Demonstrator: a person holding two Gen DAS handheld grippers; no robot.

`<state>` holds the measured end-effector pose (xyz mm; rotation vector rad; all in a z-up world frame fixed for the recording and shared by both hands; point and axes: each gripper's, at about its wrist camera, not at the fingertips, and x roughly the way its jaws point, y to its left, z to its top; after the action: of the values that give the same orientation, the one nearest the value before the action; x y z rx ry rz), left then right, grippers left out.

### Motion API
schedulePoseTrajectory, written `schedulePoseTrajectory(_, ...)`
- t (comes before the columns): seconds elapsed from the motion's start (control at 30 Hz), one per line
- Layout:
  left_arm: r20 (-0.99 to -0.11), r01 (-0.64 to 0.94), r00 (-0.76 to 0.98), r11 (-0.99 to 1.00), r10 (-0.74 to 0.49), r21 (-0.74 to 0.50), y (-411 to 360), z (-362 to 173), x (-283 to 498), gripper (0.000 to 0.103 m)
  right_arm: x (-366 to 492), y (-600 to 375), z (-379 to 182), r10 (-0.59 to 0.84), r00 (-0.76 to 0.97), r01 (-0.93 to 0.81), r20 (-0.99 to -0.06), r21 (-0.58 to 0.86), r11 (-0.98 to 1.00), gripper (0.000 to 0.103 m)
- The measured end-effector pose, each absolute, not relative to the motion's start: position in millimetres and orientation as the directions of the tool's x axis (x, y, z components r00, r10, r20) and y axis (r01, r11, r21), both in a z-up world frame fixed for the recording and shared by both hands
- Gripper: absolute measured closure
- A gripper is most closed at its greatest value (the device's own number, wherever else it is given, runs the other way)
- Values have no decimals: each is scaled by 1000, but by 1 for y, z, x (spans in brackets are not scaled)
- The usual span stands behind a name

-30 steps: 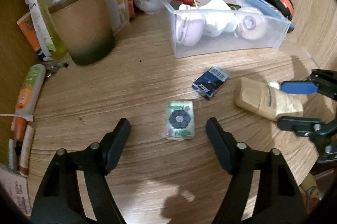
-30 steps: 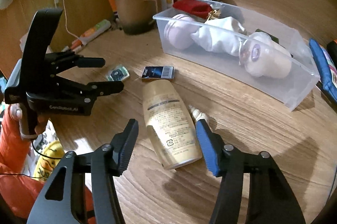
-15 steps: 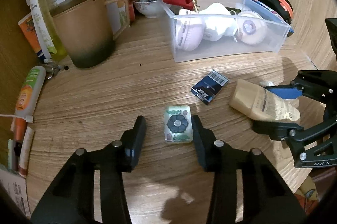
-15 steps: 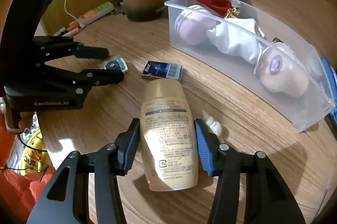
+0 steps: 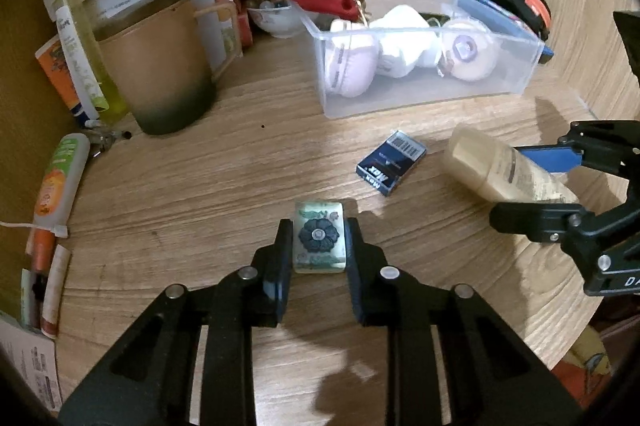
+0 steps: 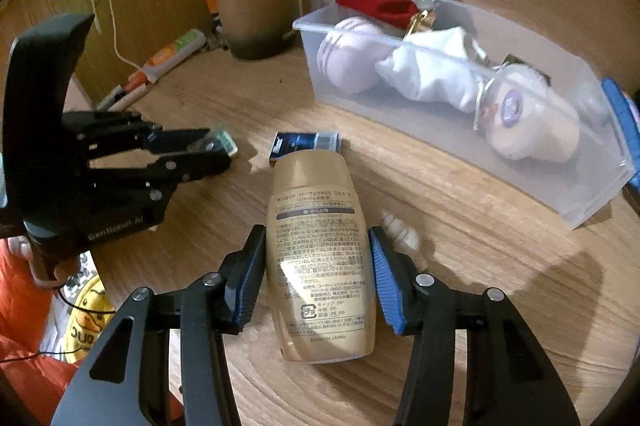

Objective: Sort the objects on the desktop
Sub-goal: 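Grasp the green-patterned card with the left tool while the right grasps the beige sunscreen tube, then carry the card with the left tool while the right carries the tube over the bin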

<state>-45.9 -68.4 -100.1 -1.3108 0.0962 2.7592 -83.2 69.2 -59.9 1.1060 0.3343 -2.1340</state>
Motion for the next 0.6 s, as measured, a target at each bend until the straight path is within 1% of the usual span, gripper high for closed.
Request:
schedulePoseTrajectory(0.4,-701,-76,-710,-997,69,-21,-72,-59,-50,79,-88,91,-34,-502,-439,656,-745,116,-746,56)
schedulePoseTrajectory(0.6,-659,-60,-750,-998,57,-18,-74,-35,-53,79,-95,109,-17,-490,-486,634,-723,95,-768,56)
